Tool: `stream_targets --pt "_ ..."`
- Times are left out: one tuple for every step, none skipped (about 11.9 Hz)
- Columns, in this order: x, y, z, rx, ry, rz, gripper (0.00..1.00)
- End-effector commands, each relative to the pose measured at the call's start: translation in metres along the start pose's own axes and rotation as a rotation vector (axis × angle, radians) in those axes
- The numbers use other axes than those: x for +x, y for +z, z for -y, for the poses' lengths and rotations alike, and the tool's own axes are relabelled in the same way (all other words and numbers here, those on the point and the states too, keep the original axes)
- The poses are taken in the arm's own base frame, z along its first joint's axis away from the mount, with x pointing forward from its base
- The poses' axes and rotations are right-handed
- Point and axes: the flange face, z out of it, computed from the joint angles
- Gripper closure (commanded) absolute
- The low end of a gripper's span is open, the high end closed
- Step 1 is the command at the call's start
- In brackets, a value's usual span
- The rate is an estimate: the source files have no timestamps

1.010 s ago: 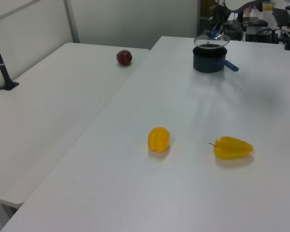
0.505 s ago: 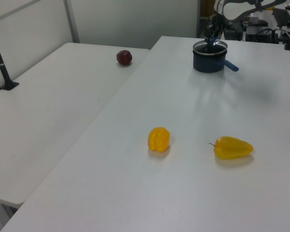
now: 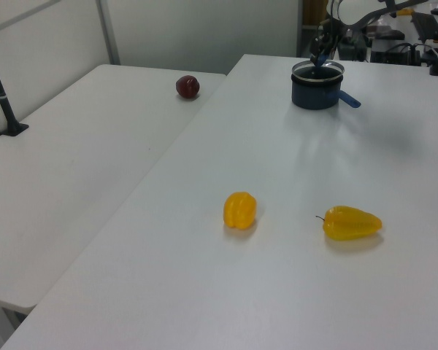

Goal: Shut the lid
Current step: 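Lower the lid onto the saucepan rim and open the gripper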

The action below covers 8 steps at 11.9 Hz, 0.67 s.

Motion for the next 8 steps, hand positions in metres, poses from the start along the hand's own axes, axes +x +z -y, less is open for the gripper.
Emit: stream_targets --pt "-0.0029 -0.0022 0.0026 0.011 -0.03 -0.006 0.6" --pt "-0.0026 -0.0024 0.0026 0.01 -0.031 -0.009 0.6" --pt "-0.002 -0.0029 0.0015 0.009 -0.029 -0.015 0.6" --pt "-0.0039 0.0004 0.0018 0.009 -0.03 -0.019 0.6" --pt "-0.0048 0.0014 0.002 0.009 -0.03 -0.03 0.6" --pt "-0.0043 0.0021 0.001 0.008 -0.028 -0.044 0.6" --pt "-0.0049 0.0027 0.0001 0.007 -0.028 -0.042 0.59" --pt "-0.0064 0.0044 -0.0008 0.007 -0.026 -0.039 0.59"
